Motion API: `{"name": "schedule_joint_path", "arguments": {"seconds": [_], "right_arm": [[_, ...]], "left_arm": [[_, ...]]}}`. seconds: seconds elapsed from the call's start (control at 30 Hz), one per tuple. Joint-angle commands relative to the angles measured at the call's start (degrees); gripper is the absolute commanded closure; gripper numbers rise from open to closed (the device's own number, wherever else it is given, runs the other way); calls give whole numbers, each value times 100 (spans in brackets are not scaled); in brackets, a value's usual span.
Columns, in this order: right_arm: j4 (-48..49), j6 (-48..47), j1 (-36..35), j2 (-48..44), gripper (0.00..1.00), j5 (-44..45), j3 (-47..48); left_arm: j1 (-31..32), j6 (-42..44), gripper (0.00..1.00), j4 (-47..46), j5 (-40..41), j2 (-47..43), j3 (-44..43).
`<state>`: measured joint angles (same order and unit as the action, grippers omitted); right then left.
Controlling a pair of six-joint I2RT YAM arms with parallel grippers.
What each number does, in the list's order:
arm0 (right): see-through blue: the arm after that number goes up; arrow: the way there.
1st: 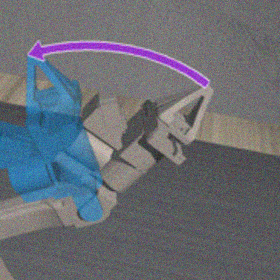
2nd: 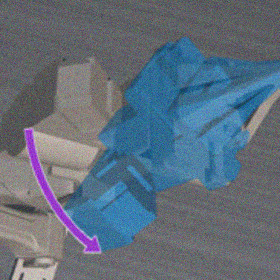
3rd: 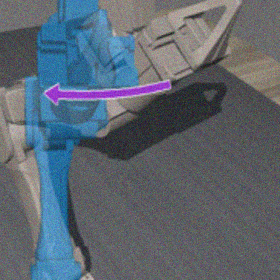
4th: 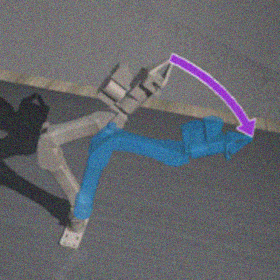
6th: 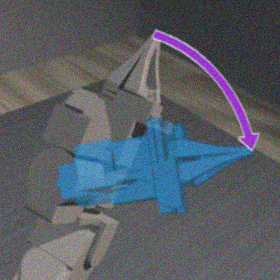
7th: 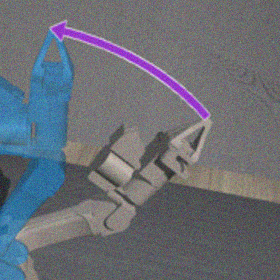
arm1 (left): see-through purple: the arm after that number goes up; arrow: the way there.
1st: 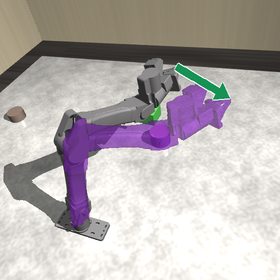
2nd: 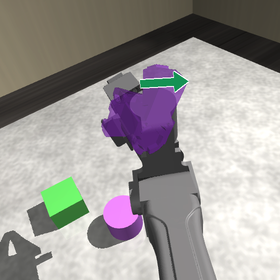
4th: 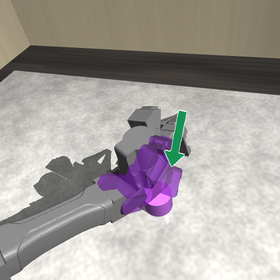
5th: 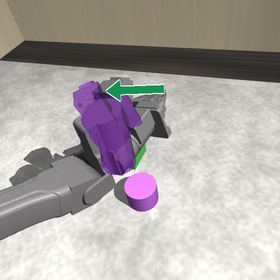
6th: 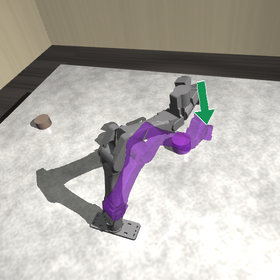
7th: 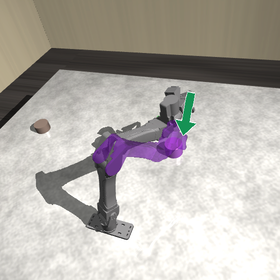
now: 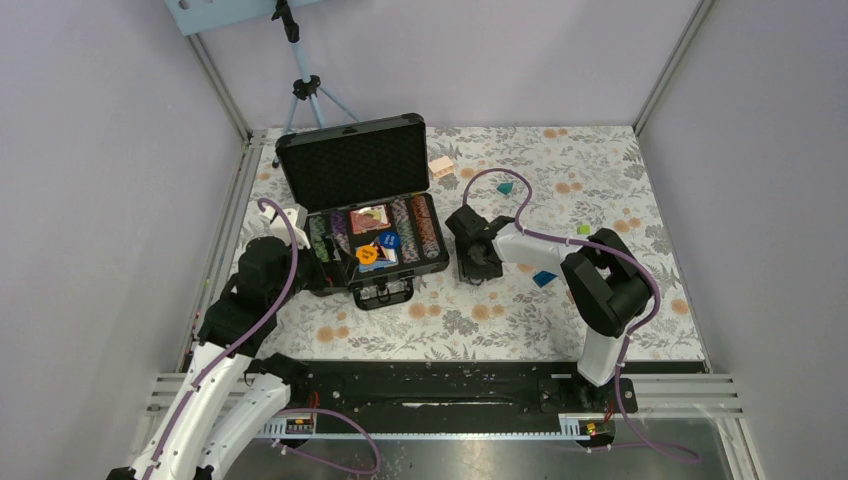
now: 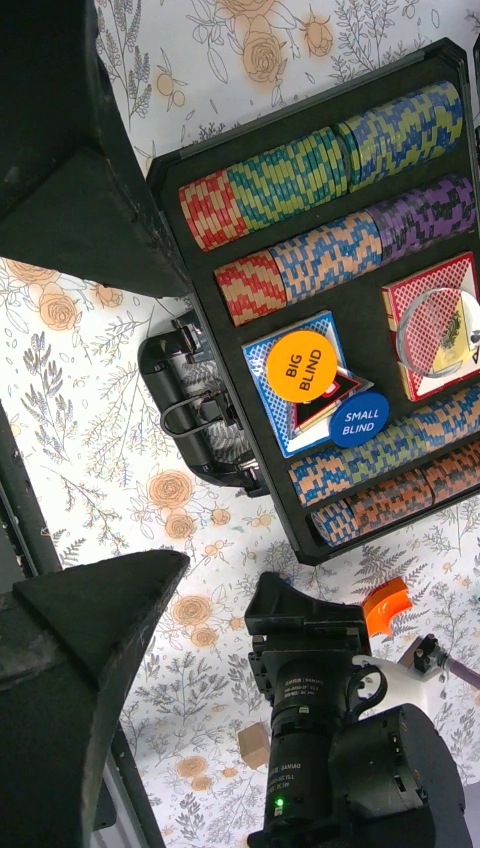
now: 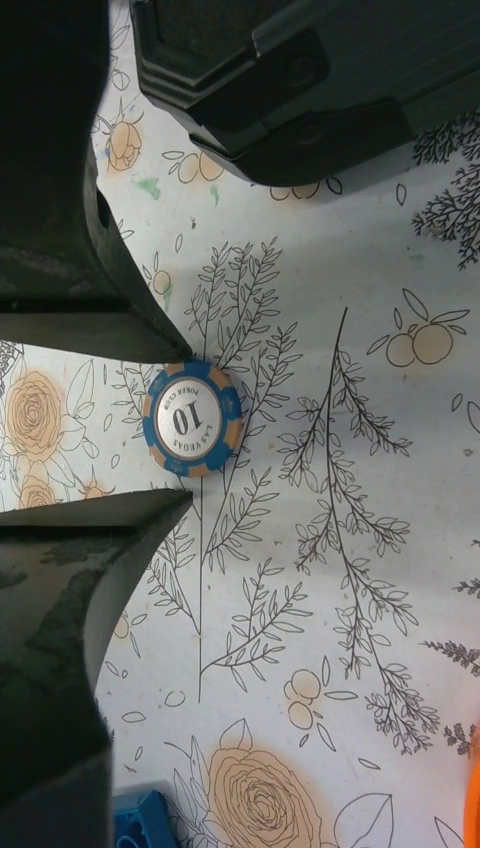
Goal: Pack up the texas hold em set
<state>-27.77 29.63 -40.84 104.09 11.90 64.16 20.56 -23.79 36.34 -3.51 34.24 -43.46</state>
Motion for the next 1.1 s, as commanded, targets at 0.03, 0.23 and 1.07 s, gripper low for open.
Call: {"name": "schedule_joint_path", "arguments": {"seconds": [0.03, 0.23, 1.07], "right_arm": [[20, 38, -34, 254, 48, 40, 83], [-14, 18, -33, 297, 54, 45, 79], [80, -355, -37, -1353, 56, -317, -474]], "left_arm": [[-26, 50, 4, -224, -14, -5, -31], [-26, 46, 4, -228, -2, -3, -22], [-34, -1312, 5, -1263, -948, 531, 351]]}}
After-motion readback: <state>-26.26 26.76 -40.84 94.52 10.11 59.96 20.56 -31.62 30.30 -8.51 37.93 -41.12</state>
